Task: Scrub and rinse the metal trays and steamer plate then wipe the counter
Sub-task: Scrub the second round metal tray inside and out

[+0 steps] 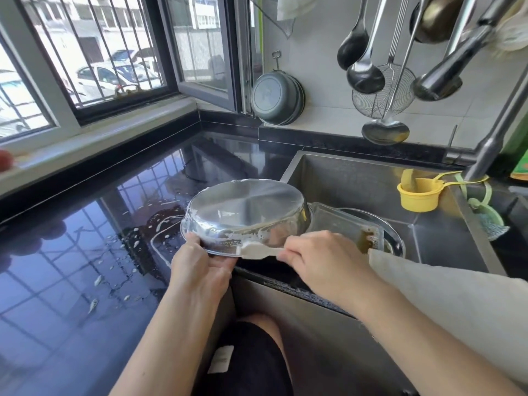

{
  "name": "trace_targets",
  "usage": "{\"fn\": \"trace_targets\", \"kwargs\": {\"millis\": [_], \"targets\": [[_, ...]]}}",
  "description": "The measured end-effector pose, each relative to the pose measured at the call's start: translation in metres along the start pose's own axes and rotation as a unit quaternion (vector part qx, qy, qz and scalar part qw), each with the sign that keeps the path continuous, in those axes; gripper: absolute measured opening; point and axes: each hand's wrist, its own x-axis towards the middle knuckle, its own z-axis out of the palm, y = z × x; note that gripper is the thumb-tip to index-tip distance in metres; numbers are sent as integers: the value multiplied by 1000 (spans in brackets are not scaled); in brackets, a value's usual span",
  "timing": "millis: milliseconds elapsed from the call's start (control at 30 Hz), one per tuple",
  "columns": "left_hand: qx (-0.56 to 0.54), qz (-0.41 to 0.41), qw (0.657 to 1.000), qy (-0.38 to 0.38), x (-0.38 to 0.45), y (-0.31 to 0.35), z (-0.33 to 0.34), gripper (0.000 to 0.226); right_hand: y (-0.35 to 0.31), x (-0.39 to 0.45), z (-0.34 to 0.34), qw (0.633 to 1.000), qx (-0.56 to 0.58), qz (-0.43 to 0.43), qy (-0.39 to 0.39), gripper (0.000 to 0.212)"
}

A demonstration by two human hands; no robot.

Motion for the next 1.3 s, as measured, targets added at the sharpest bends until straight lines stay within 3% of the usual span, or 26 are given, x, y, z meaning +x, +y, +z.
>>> {"fn": "trace_targets", "kwargs": {"millis": [200, 367, 433, 533, 600, 700, 833, 967, 1100, 1300], "targets": [[-6, 1, 1000, -1, 3, 12, -3, 34, 51, -11, -10, 993, 0, 118, 15, 32], [21, -33, 999, 5, 6, 10, -3, 33, 16, -12, 3, 999, 35, 29, 15, 35], [27, -44, 999, -11, 7, 20, -1, 35, 22, -12, 0, 997, 47, 53, 17, 38], [-31, 19, 997, -73, 3, 26, 6, 47, 43, -8, -9, 992, 17, 123, 19, 40], [-47, 26, 993, -104, -12, 3, 8, 47, 30, 0, -4, 994, 19, 111, 4, 39], [-40, 52, 994, -87, -25, -35, 8, 44, -4, 8, 13, 998, 41, 52, -8, 40], [-23, 139, 990, -27, -21, -29, 5, 28, 7, 2, 18, 996, 61, 70, 14, 36], [-31, 113, 992, -51, -27, -25, 5, 37, 3, -7, 25, 971, 194, 114, 80, 48], [-15, 112, 993, -36, -30, -38, 1, 38, -28, -6, 43, 980, 153, 101, 80, 49], [-14, 106, 994, -34, -35, -32, -1, 38, 11, 8, 30, 946, 149, 269, 101, 52]]}}
